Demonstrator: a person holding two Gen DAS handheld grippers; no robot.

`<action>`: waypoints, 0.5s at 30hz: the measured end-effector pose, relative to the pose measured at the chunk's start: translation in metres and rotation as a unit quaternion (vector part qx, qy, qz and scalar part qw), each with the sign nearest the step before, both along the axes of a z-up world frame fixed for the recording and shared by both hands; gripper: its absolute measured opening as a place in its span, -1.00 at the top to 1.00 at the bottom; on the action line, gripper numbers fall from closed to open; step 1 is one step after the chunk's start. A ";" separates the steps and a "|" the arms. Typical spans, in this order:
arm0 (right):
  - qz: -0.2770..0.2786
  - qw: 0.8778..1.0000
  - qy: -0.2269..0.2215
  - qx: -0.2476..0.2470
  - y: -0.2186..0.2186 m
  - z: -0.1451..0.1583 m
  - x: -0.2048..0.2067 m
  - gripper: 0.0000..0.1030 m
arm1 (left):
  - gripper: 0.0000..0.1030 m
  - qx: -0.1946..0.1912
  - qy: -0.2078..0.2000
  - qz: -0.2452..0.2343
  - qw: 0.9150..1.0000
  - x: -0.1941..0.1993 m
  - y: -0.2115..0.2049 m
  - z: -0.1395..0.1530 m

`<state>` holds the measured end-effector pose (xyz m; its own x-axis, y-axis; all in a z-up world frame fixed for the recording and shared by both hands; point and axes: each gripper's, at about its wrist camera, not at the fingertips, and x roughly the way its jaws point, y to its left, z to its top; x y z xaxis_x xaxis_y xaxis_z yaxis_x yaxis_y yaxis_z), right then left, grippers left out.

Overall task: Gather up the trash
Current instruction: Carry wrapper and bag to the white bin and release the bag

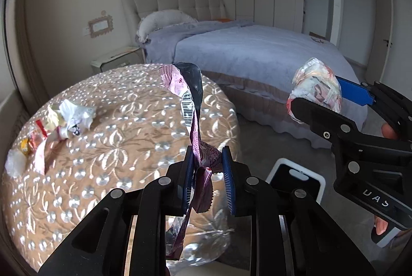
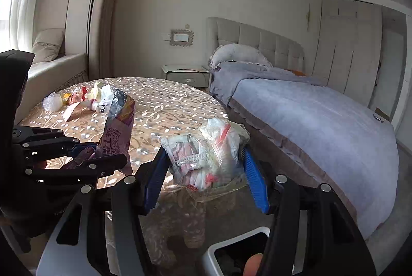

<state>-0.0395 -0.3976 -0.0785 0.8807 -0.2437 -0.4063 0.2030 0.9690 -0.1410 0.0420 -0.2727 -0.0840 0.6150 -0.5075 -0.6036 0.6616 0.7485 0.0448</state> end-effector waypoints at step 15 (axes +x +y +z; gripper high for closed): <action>-0.102 0.994 0.026 0.028 -0.080 -0.037 -0.029 -0.14 | 0.59 0.068 0.043 -0.163 0.983 -0.024 -0.130 -0.059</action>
<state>-0.0683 -0.4772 -0.1150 0.7929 -0.3903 -0.4680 0.3898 0.9151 -0.1029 0.0176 -0.4023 -0.1430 0.3770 -0.5803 -0.7219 0.8711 0.4870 0.0634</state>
